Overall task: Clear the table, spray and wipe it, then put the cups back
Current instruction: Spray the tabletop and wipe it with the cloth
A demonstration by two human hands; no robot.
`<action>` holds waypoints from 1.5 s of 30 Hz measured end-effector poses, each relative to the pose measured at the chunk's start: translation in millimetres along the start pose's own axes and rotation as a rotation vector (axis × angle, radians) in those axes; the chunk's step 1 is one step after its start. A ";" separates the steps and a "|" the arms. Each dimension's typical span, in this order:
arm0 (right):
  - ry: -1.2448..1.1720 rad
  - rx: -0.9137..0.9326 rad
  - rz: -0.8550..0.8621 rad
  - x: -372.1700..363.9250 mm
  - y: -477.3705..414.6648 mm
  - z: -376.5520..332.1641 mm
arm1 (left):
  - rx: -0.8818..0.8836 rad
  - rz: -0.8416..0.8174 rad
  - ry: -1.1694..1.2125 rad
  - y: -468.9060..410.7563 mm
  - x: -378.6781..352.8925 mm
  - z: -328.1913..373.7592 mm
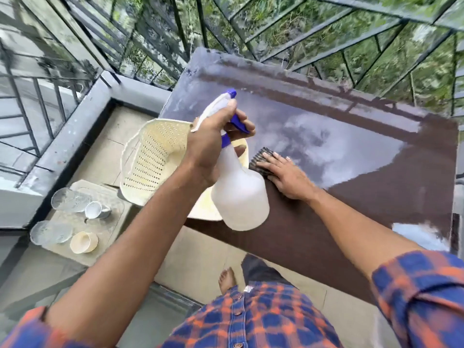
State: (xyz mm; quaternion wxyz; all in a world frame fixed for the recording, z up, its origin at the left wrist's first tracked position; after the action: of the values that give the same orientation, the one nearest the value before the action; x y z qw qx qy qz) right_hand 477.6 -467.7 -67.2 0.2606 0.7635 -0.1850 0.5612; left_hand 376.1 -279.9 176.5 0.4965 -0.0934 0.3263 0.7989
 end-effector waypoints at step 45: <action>-0.162 -0.491 0.210 10.9 -13.3 70.0 | -0.062 -0.048 -0.072 -58.9 -76.7 -31.3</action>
State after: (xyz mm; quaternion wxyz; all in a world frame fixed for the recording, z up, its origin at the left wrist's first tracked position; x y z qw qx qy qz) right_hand 541.7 -499.4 -75.7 0.3625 0.6965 -0.4137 0.4608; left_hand 458.5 -338.0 163.5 0.5238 -0.0877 0.2809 0.7994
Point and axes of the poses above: each hand's wrist, its own y-axis away from the middle knuckle, its own x-axis out of the back of the hand, z = x × y, the point moved 4 cm from there along -y, towards the middle knuckle, and after that the axes turned 14 degrees about y, right-handed, at the moved point
